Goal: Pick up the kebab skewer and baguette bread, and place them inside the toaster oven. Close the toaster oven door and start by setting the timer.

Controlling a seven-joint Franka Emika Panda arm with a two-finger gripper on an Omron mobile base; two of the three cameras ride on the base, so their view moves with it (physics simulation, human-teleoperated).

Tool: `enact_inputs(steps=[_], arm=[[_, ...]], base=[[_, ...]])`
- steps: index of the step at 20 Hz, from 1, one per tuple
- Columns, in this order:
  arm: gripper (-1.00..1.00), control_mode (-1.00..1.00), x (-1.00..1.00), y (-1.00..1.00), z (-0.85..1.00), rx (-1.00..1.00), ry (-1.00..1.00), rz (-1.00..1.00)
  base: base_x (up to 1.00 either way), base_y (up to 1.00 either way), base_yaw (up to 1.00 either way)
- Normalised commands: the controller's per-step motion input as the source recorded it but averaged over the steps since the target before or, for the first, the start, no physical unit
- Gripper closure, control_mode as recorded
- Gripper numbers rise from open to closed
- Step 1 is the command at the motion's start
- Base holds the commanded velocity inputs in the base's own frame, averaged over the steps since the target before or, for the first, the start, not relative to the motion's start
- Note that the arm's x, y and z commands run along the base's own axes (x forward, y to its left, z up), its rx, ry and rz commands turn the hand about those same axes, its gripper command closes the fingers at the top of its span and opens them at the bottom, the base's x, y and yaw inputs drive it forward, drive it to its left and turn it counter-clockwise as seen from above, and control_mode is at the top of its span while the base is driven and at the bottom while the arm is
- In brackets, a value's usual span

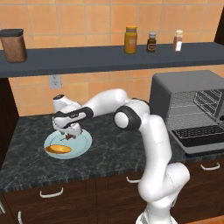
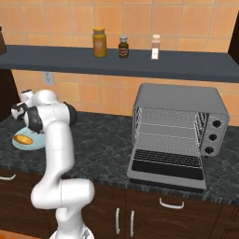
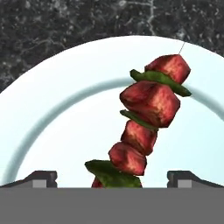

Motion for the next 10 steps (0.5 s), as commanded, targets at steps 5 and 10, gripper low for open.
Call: enact_inputs(steps=[5,10], arm=[[-1.0,-1.0,0.0,0.0,-0.44,0.0,0.0,-0.01],[1.0,-1.0,0.0,0.0,-0.46,0.06,0.0,-0.02]], base=[[0.0,0.0,0.0],[0.0,0.0,0.0]])
